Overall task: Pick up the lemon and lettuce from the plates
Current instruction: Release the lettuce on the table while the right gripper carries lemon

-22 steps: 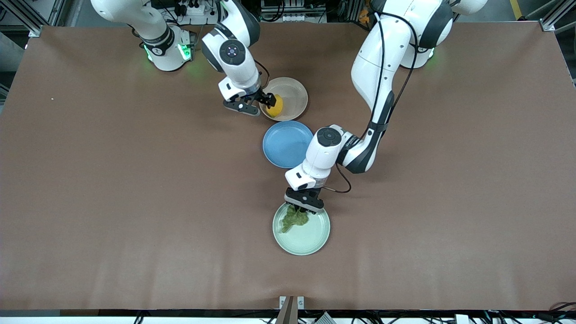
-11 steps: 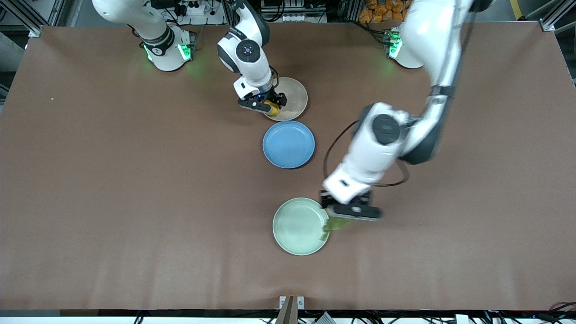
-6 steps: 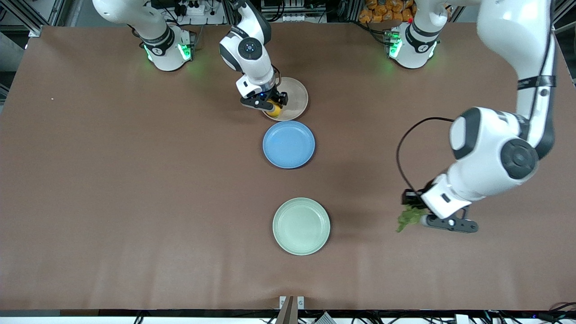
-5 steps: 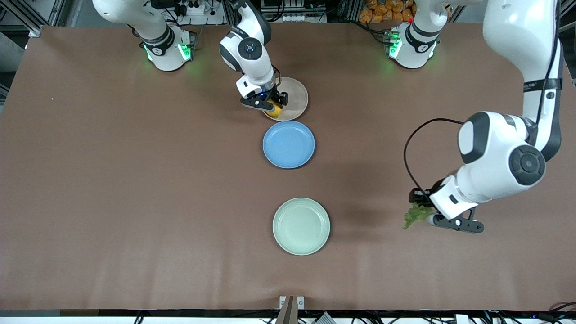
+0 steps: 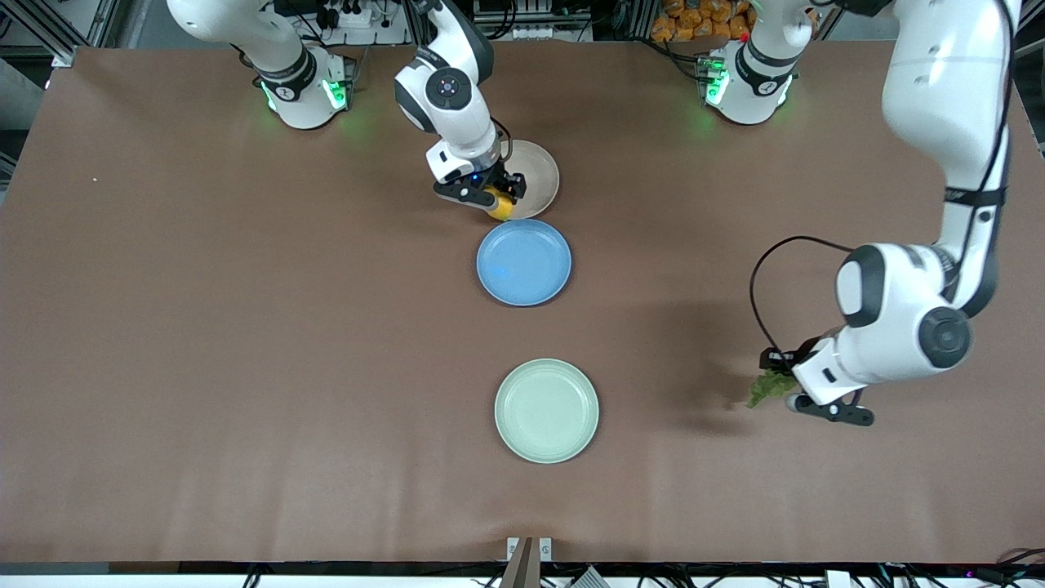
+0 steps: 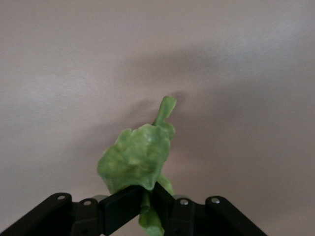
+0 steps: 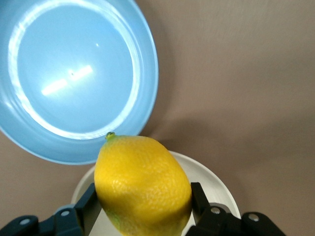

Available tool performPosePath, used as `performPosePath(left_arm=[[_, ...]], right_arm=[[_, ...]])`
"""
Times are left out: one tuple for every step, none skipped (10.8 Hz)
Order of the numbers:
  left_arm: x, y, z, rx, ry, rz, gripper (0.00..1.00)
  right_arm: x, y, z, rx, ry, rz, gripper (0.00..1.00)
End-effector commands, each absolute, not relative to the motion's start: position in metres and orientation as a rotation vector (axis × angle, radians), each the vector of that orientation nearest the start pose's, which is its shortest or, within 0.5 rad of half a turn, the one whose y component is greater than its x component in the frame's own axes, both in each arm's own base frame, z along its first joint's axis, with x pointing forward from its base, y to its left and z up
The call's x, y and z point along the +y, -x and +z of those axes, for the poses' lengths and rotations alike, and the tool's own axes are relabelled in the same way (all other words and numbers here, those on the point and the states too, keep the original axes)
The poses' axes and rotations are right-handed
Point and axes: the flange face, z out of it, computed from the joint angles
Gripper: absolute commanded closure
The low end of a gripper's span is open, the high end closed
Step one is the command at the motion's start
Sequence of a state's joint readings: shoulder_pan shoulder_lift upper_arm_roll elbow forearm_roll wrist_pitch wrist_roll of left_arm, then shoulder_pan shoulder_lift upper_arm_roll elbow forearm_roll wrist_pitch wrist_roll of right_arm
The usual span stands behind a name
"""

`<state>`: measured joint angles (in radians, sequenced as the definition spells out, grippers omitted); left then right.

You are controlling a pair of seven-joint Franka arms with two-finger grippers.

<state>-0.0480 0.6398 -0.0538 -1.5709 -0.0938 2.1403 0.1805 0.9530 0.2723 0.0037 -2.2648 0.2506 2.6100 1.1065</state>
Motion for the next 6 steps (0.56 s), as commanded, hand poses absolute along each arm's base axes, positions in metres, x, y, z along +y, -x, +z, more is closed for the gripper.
performPosePath(left_arm=[[-0.059, -0.692, 0.218, 0.346, 3.225, 0.068, 0.99], [-0.058, -0.693, 0.215, 0.325, 3.229, 0.066, 0.32], [-0.055, -0.693, 0.216, 0.315, 3.232, 0.063, 0.0], [-0.053, -0.694, 0.222, 0.311, 3.234, 0.053, 0.0], [-0.059, -0.696, 0.229, 0.338, 3.226, 0.034, 0.0], [-0.058, -0.699, 0.247, 0.353, 3.214, -0.003, 0.0]], right_arm=[[0.423, -0.38, 0.297, 0.549, 2.973, 0.21, 1.0], [0.405, -0.413, 0.311, 0.565, 2.979, 0.25, 1.0], [0.388, -0.437, 0.325, 0.539, 2.988, 0.288, 1.0], [0.366, -0.458, 0.334, 0.508, 2.996, 0.327, 1.0], [0.344, -0.477, 0.338, 0.484, 2.997, 0.35, 1.0], [0.313, -0.496, 0.334, 0.448, 2.994, 0.353, 1.0]])
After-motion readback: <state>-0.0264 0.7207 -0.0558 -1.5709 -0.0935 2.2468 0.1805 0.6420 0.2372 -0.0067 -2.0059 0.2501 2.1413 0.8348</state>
